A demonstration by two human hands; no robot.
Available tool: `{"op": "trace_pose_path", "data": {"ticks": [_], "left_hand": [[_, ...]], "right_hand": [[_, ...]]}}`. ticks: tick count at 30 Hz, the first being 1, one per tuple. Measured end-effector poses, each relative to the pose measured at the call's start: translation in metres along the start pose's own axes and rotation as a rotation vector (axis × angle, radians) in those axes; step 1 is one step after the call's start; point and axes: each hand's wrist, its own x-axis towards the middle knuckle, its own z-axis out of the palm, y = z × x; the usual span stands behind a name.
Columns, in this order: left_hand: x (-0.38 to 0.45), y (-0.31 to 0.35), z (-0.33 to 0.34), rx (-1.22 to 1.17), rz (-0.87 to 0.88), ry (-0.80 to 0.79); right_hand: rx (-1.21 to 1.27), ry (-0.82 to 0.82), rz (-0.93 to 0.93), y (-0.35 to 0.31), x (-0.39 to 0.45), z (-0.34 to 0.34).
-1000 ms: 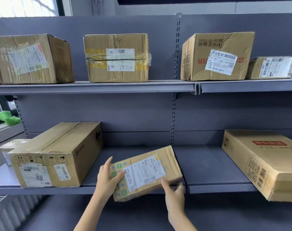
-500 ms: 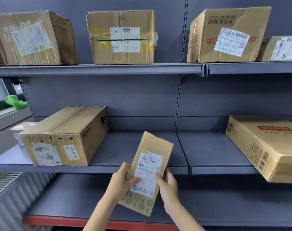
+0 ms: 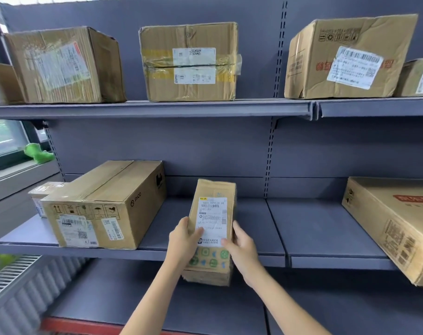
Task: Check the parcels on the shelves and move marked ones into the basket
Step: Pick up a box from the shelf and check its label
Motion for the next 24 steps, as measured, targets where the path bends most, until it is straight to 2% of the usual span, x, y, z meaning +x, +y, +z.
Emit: {"op": "trace_pose_path", "data": {"ticks": [2,6,9,11,17,24], "left_hand": [[0.002,-0.003,-0.001,-0.039,-0.003,-0.048],[-0.002,-0.023,-0.011,-0.349,-0.037,-0.235],[-0.005,-0.043,-0.012,-0.469,-0.071,-0.353],[-0.001,-0.045,-0.009,-0.536,-0.087,-0.364],[0.031,-0.018,-0.005,-0.597,-0.122,-0.31],[0.082,-0.014,0.0,-0.598,-0.192,-0.384]], "right_hand": [[-0.028,-0.032,0.057,0.003,0.003,-0.002],[-0.012,-0.116,0.121,0.007,-0.001,-0.016],[-0.133,-0.279,0.1,0.013,-0.01,-0.025],[-0.205,-0.313,0.105,0.011,-0.004,-0.026],[-0.176,-0.257,0.14,-0.004,0.031,-0.027],[-0.142,-0.146,0.107,-0.005,0.064,-0.021]]}}
